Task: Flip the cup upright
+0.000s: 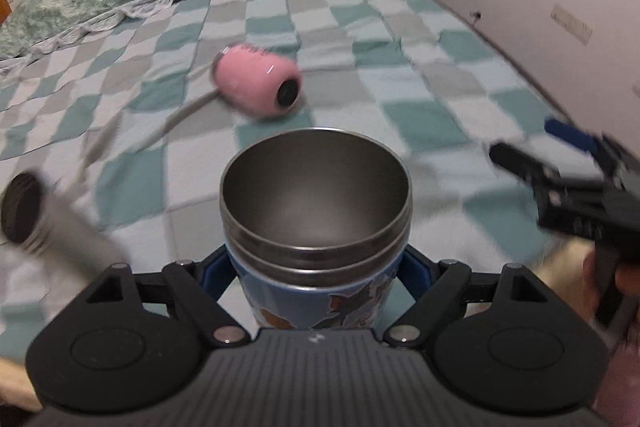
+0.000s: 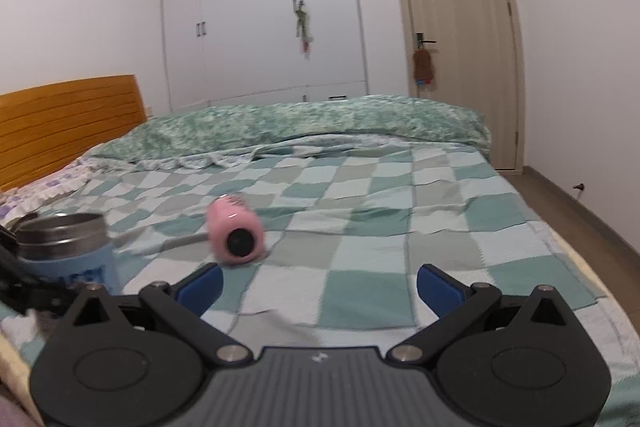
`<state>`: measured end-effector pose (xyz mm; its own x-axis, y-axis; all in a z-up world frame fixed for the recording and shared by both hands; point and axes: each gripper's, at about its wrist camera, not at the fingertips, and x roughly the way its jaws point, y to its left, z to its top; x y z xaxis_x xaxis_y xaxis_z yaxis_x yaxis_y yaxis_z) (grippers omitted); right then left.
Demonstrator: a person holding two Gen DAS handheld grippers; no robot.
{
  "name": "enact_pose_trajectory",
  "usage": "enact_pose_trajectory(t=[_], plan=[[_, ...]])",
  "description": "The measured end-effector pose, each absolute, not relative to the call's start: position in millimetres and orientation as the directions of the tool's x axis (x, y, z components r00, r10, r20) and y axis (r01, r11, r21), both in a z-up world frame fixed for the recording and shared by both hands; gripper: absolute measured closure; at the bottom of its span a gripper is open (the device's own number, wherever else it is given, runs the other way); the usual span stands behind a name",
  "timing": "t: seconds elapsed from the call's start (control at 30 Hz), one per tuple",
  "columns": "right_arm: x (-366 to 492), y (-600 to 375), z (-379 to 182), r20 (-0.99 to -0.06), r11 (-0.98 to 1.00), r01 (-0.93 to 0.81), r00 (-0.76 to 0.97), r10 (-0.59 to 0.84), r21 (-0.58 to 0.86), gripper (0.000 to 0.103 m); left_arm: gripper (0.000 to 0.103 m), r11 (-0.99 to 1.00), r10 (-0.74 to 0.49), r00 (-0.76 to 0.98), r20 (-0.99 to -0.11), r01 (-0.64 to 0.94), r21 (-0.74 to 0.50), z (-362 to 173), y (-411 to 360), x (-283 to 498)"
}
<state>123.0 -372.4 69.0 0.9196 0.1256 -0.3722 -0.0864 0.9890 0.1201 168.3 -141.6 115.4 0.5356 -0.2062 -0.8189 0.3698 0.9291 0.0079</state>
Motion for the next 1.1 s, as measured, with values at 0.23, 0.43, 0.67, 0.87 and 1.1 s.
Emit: enact_pose_trajectory(t=[0.23, 0.43, 0.67, 0.87, 1.1], plan=[[107, -344, 60, -0.397, 0.982, -0.13, 0.901, 0.175, 0.138, 0.0, 0.018, 0.942, -0.121, 0.455, -0.883, 0.333, 0.042, 86, -109, 163], [107, -347, 35, -0.45, 0.984, -0.107, 0.878, 0.162, 0.144, 0.0, 0.018, 0.96, -0.125, 0.501, -0.856, 0.28, 0.024, 53, -113, 205], [117, -361, 11, -0.498, 0.987, -0.073, 0.857, 0.135, 0.143, 0.0, 0.018, 0.961, -0.141, 0.502, -0.853, 0.276, 0.004, 33, -122, 227], [122, -351, 16, -0.497, 0.986, -0.082, 0.856, 0.145, 0.146, 0.0, 0.0, 0.95, -0.188, 0.585, -0.789, 0.311, 0.004, 54, -108, 207], [122, -312, 37, -0.484, 0.979, -0.153, 0.852, 0.201, 0.136, 0.0, 0.0, 0.956, -0.23, 0.716, -0.659, 0.293, -0.015, 82, -56, 174]])
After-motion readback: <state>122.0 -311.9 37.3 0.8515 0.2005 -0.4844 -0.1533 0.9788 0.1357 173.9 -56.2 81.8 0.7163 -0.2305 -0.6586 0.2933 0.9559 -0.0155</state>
